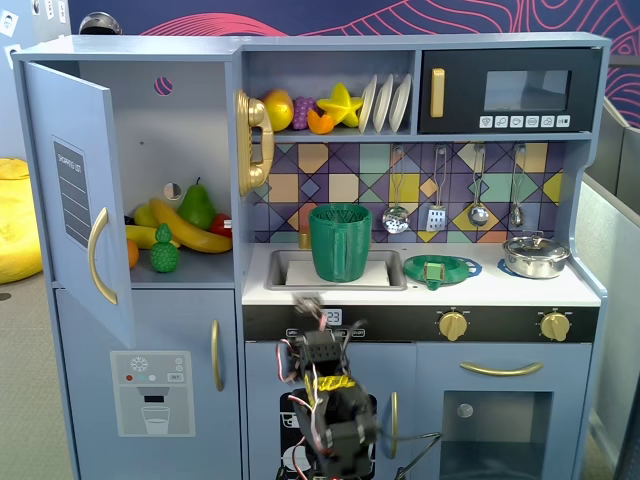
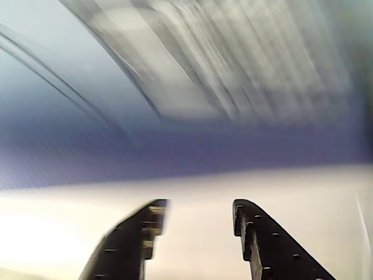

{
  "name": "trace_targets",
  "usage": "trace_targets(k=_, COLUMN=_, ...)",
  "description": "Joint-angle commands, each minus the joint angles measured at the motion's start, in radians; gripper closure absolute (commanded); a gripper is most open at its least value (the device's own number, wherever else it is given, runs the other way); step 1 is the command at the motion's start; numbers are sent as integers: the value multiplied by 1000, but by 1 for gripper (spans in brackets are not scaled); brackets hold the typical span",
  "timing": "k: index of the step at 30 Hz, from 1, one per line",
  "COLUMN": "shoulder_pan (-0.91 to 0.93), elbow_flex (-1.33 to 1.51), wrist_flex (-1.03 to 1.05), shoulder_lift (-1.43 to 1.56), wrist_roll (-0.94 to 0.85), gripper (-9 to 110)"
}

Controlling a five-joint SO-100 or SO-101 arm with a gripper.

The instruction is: Pick up the green pineapple from the left cabinet and place it in the green recipient

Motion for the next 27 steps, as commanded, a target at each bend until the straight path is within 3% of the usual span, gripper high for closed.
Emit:
trace_targets(k=1, shoulder_pan=-212, elbow_flex=-253, wrist_flex=-293, shoulder_lift=-176, wrist_roll=-54, gripper=83)
trace_targets(k=10, shoulder_pan=-357, elbow_flex=-577, wrist_flex=-591, shoulder_lift=-604, wrist_roll=0, gripper=68)
trace_targets(k=17, shoulder_pan=-403, elbow_flex=-658, wrist_flex=-887, shoulder_lift=-787, wrist_roll=-72, gripper=69)
trace_targets(k=27, shoulder_pan=-403, elbow_flex=-723, wrist_flex=-1108, shoulder_lift=-983, wrist_roll=-147, gripper=69)
